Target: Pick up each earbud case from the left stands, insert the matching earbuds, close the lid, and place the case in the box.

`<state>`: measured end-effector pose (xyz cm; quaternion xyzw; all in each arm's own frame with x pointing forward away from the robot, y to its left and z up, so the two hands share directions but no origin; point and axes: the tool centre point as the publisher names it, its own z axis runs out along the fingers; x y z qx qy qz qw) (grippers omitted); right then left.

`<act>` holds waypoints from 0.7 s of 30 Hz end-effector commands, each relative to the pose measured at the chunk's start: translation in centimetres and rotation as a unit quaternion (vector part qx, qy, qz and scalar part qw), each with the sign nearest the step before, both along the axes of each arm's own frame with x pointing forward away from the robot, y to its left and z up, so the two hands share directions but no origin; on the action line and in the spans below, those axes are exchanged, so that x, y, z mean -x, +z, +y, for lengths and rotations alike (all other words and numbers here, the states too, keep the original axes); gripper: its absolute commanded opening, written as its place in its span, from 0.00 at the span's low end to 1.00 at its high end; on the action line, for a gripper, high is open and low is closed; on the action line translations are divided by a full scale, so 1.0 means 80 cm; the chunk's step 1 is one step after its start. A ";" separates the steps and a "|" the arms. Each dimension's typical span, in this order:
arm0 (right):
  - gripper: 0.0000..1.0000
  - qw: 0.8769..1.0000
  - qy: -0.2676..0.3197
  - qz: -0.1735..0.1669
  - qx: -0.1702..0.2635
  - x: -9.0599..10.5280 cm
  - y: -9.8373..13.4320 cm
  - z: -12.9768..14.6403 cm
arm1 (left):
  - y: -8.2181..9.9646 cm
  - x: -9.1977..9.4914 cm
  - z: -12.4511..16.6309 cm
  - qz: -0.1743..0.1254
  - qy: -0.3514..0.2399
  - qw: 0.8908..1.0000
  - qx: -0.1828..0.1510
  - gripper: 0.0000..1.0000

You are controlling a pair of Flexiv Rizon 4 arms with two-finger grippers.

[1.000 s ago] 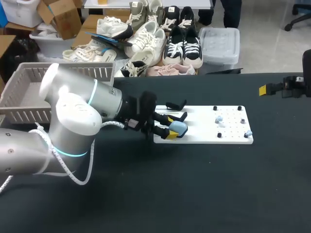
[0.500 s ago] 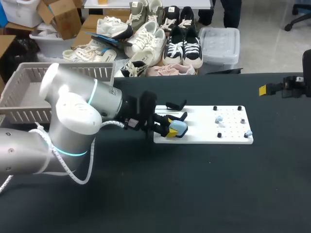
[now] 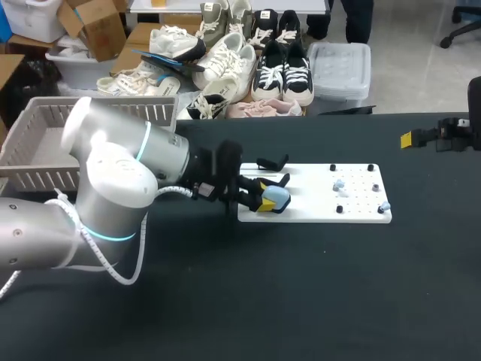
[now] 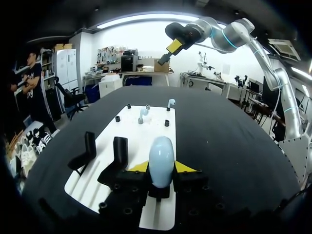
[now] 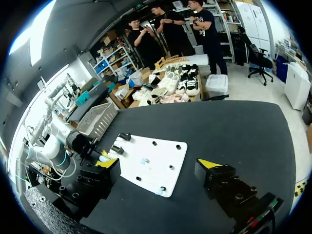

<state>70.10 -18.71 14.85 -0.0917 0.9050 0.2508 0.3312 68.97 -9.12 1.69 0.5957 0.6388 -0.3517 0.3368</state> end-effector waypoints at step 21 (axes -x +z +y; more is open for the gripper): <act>1.00 1.000 0.001 0.001 0.000 -0.001 0.000 -0.001 | 0.052 -0.005 0.001 -0.008 0.014 1.000 0.017 0.00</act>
